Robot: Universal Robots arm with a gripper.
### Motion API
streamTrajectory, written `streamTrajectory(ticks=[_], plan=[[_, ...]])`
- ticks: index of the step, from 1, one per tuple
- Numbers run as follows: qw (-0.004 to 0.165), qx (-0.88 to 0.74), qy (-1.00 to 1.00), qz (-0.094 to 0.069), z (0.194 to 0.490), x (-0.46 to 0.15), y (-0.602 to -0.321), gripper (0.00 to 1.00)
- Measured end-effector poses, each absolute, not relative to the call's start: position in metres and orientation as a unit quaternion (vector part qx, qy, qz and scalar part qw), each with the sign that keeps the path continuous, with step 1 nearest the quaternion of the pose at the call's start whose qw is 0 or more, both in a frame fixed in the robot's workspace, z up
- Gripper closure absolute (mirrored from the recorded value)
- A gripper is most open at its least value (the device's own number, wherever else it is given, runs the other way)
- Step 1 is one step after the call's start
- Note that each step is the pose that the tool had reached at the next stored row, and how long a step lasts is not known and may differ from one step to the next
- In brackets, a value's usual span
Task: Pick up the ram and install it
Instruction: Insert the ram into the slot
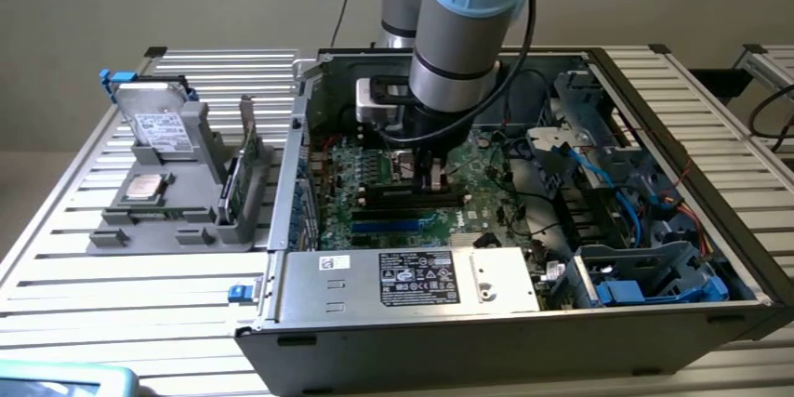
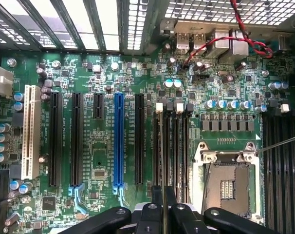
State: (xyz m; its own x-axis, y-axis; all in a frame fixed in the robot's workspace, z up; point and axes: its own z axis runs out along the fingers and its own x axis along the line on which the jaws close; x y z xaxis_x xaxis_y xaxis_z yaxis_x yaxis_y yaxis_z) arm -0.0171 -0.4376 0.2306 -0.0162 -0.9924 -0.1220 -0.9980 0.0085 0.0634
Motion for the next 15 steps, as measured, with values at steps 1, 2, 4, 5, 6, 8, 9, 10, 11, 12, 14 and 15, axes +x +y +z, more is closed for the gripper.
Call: streamTrajectory(ticks=[1,2,4,5,6,8,9,10,11,12,14,15], plan=[[0.021,-0.701,0.71,0.065,0.2292,-0.0173,-0.4375,0.86],[0.021,-0.701,0.71,0.065,0.2281,-0.0173,-0.4373,0.86],[0.021,-0.701,0.71,0.065,0.2264,-0.0173,-0.437,0.86],[0.021,-0.701,0.71,0.065,0.2261,-0.0173,-0.4367,0.86],[0.021,-0.701,0.71,0.065,0.2259,-0.0173,-0.4364,0.86],[0.021,-0.701,0.71,0.065,0.2258,-0.0173,-0.4363,0.86],[0.021,-0.701,0.71,0.065,0.2257,-0.0173,-0.4363,0.86],[0.021,-0.701,0.71,0.065,0.2256,-0.0174,-0.4362,0.86],[0.021,-0.701,0.71,0.065,0.2253,-0.0174,-0.4361,0.86],[0.021,-0.701,0.71,0.065,0.2248,-0.0174,-0.436,0.86],[0.021,-0.701,0.71,0.065,0.2241,-0.0174,-0.4357,0.86],[0.021,-0.701,0.71,0.065,0.2238,-0.0174,-0.4355,0.86]])
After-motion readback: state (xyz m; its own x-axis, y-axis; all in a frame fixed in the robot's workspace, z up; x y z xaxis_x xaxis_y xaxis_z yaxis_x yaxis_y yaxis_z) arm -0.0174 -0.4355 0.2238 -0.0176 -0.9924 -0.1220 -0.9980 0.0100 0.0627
